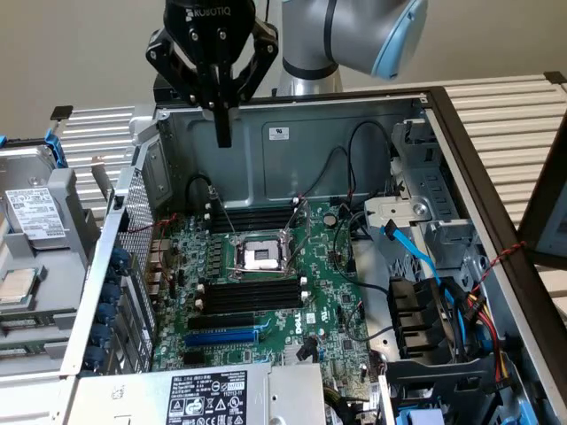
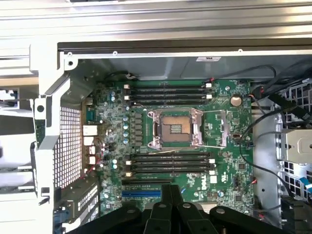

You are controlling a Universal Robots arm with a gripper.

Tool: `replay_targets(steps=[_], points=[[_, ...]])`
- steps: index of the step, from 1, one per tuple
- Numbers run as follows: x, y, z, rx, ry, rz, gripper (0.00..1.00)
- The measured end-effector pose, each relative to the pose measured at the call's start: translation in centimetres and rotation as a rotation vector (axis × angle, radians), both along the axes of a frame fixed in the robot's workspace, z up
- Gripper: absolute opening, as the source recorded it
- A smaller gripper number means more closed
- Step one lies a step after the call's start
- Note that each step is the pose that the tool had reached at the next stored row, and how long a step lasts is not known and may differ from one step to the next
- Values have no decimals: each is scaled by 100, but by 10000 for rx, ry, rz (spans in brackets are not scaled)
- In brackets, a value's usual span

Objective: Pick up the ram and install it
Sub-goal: 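Reach for the ram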

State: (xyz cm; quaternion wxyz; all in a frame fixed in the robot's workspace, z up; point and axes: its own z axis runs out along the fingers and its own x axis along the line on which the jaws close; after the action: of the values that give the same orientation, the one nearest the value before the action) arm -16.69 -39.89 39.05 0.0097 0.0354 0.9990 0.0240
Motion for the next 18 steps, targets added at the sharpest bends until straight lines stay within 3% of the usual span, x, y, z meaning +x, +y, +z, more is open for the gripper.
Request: replay_targets(steps=[7,14,18], points=[[-318,0,-14,1,69,1,10],[-637,2,-49,0,276,0,10],[-818,4,-75,1,364,0,10]])
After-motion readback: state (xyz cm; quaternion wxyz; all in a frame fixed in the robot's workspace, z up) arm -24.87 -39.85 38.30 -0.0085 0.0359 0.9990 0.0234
